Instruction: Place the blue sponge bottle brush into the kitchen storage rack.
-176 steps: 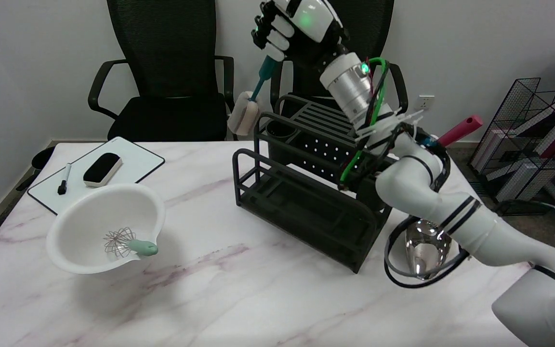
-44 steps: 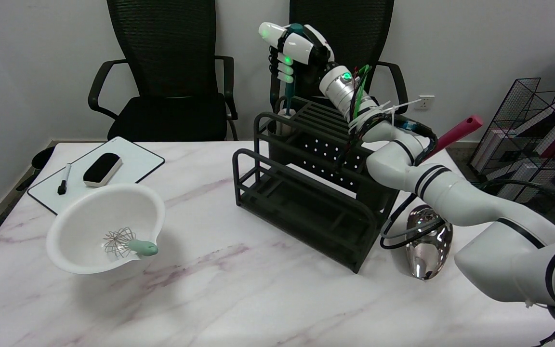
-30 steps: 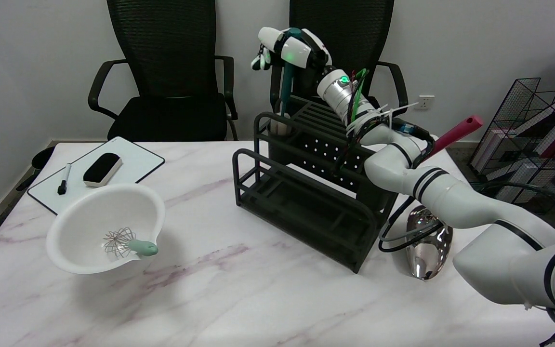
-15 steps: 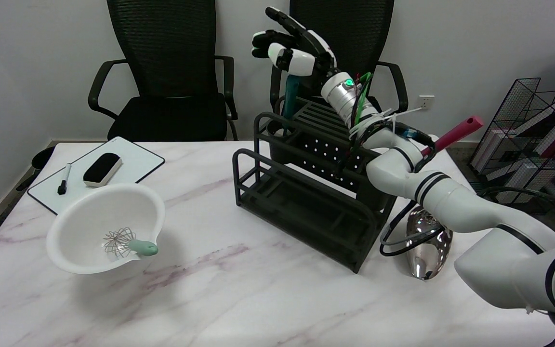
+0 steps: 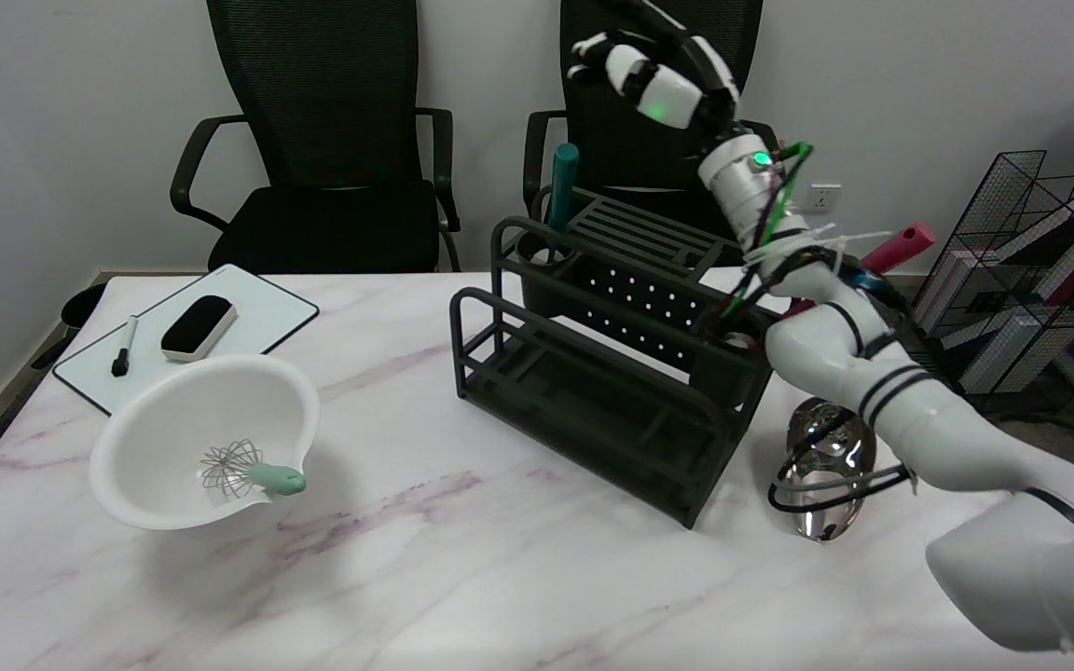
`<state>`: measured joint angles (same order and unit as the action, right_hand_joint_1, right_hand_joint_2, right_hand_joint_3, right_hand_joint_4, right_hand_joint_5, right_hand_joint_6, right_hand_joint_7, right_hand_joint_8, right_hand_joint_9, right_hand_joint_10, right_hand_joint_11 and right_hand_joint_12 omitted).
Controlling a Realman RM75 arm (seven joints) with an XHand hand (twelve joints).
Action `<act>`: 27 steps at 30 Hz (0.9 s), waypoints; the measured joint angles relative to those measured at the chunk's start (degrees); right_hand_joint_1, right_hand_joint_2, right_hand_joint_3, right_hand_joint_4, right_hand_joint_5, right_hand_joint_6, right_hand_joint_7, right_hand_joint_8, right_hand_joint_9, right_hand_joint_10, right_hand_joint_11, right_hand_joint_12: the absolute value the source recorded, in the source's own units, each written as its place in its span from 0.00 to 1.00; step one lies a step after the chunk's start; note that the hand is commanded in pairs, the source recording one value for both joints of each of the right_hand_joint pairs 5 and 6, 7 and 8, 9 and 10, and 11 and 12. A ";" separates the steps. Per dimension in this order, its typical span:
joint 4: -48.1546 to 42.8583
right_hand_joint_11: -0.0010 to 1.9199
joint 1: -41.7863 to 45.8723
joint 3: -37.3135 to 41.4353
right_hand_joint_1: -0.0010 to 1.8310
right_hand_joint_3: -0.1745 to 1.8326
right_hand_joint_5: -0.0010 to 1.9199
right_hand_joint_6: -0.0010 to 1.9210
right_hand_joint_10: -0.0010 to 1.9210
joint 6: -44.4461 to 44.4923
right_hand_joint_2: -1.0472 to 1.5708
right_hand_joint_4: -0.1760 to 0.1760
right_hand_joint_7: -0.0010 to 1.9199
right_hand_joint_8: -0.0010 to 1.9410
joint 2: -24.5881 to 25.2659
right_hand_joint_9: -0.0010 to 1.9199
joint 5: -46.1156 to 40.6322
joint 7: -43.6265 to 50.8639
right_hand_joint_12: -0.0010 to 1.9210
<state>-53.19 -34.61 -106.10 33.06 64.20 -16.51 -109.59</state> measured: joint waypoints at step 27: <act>-29.61 0.89 27.53 6.67 0.45 0.45 1.00 1.00 1.00 4.60 1.00 0.50 1.00 0.99 -1.41 1.00 -12.46 16.44 0.89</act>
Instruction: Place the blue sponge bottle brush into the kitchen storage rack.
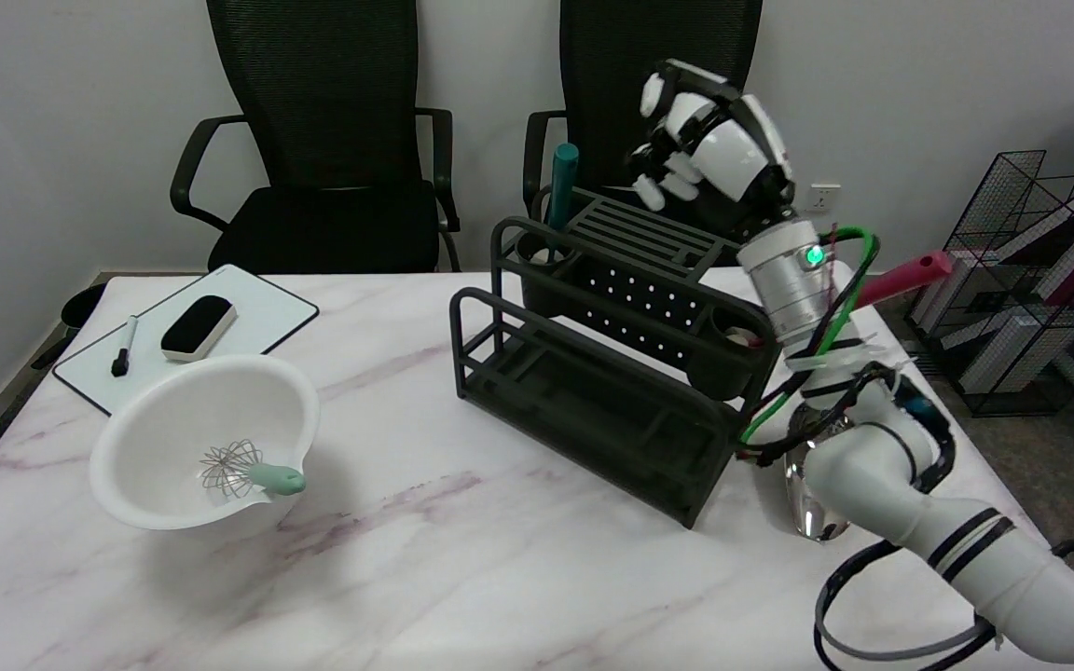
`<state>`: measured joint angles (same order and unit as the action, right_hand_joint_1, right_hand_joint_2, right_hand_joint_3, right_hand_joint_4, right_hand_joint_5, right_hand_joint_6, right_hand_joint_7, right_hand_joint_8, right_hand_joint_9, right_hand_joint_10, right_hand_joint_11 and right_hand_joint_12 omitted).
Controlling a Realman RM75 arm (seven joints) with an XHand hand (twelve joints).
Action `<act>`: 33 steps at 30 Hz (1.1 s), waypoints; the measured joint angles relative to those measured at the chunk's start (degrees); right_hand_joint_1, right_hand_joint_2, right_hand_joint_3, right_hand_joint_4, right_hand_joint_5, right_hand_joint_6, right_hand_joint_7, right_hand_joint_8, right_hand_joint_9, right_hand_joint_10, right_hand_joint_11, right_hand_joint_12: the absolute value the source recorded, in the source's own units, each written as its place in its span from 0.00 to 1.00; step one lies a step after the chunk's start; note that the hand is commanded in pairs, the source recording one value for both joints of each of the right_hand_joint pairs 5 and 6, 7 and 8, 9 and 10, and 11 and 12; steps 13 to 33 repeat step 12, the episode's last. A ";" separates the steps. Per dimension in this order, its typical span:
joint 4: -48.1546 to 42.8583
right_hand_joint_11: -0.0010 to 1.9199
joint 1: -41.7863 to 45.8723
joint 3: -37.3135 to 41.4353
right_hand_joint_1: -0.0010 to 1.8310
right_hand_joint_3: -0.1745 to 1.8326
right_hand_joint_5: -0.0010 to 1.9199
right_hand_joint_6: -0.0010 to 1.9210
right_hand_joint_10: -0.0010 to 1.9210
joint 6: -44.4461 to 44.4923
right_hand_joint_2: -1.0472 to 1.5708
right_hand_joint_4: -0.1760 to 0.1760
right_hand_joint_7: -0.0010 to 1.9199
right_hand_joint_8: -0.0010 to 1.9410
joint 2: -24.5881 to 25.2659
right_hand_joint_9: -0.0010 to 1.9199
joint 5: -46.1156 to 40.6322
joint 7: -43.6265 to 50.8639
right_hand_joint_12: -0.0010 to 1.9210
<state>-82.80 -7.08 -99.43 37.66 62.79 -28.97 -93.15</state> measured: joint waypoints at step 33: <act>-0.81 0.85 0.24 -12.49 0.46 0.37 1.00 1.00 0.99 3.34 1.00 0.50 1.00 0.99 1.79 1.00 -5.46 3.69 0.85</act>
